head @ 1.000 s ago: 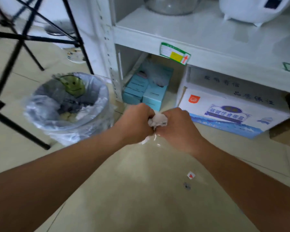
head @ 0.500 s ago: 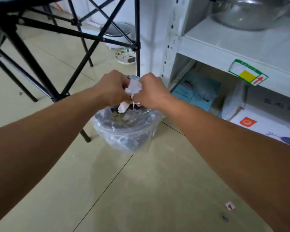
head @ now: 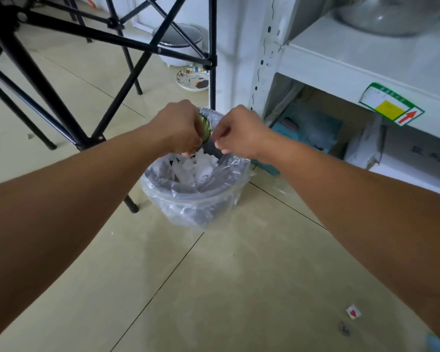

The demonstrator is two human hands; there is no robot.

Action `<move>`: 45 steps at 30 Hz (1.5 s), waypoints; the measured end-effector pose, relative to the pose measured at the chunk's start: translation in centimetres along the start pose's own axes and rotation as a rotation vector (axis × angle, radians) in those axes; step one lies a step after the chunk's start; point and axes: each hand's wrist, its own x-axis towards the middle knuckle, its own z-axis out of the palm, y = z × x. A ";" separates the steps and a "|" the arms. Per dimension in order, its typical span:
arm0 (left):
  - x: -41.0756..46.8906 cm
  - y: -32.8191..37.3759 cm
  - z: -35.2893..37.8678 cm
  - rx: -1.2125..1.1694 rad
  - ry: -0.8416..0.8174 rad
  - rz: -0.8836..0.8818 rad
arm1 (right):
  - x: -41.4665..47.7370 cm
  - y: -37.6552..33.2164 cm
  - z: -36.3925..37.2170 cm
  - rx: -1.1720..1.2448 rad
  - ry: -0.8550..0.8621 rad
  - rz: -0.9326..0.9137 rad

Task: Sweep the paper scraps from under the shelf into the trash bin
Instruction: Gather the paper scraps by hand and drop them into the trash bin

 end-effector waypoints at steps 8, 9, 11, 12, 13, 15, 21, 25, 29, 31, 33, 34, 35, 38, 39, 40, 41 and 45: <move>-4.4 8.3 4.3 -0.090 -0.083 0.307 | -10.7 10.6 -4.7 0.452 0.232 0.159; -4.9 9.5 6.2 -0.120 -0.135 0.331 | -12.7 13.6 -4.7 0.314 0.206 0.188; -6.0 11.7 11.2 -0.126 -0.272 0.349 | -17.3 19.3 -4.1 0.017 0.087 0.272; -6.5 12.6 14.0 -0.099 -0.350 0.368 | -19.6 21.9 -3.6 -0.091 0.024 0.314; -7.1 13.3 16.8 -0.066 -0.436 0.393 | -22.0 24.3 -2.9 -0.172 -0.034 0.371; -8.2 14.1 22.4 -0.006 -0.594 0.421 | -26.2 27.9 -1.1 -0.279 -0.129 0.493; -11.1 13.7 34.1 0.169 -0.681 0.576 | -32.5 30.3 4.0 -0.190 -0.164 0.590; -12.3 13.8 37.6 0.152 -0.630 0.645 | -33.8 30.6 6.2 -0.187 -0.028 0.538; -13.2 14.4 38.9 0.099 -0.621 0.666 | -33.7 31.0 6.4 -0.241 -0.018 0.453; -13.1 14.5 39.3 0.100 -0.600 0.683 | -33.5 31.3 6.3 -0.256 -0.030 0.426; -13.0 14.6 39.6 0.118 -0.577 0.702 | -33.3 31.6 6.4 -0.279 -0.058 0.423; -12.9 14.6 39.7 0.121 -0.564 0.714 | -33.3 31.7 6.6 -0.288 -0.063 0.430; -12.9 14.7 39.7 0.119 -0.557 0.726 | -33.2 31.8 6.8 -0.282 -0.059 0.453; -12.8 14.7 39.8 0.125 -0.543 0.770 | -33.3 31.9 7.4 -0.238 0.003 0.537; -12.8 14.7 39.8 0.136 -0.537 0.785 | -33.4 31.9 7.6 -0.236 0.021 0.555; -12.8 14.6 39.9 0.150 -0.527 0.806 | -33.5 31.9 7.9 -0.234 0.039 0.567; -12.8 14.4 39.9 0.161 -0.514 0.828 | -33.6 31.8 8.1 -0.226 0.061 0.582; -12.6 13.8 39.6 0.041 -0.470 0.811 | -33.4 31.5 7.8 -0.010 0.191 0.713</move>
